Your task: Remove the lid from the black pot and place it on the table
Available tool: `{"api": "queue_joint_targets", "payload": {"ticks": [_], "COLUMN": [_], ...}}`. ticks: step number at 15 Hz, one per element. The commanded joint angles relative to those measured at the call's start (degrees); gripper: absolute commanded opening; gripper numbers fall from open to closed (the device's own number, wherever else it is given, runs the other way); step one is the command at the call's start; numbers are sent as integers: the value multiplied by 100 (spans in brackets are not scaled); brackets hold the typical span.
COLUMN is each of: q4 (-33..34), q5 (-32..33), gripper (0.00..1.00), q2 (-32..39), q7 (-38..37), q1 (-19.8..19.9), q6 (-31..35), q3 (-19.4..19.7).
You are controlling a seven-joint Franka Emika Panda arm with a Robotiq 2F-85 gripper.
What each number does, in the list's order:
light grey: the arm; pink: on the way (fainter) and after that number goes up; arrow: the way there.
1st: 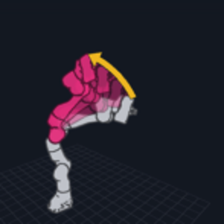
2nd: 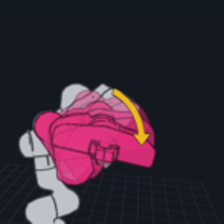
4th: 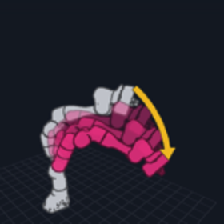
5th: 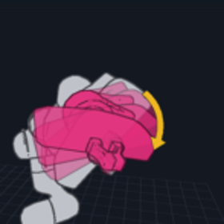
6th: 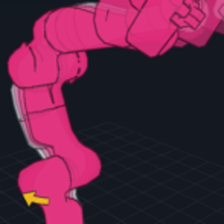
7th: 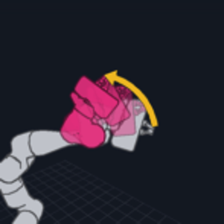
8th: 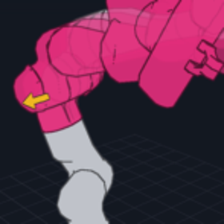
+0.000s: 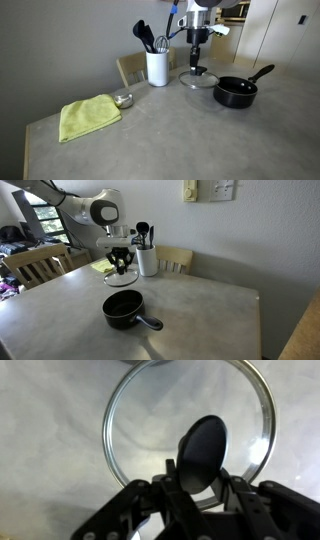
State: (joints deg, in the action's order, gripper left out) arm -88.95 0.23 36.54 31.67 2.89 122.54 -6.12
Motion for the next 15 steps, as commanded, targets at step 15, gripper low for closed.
{"api": "queue_joint_targets", "payload": {"ticks": [15], "q4": [312], "q5": [-294], "gripper": [37], "q2": [150], "q7": [2611], "q1": [393], "q6": [-947], "q3": [-98]}}
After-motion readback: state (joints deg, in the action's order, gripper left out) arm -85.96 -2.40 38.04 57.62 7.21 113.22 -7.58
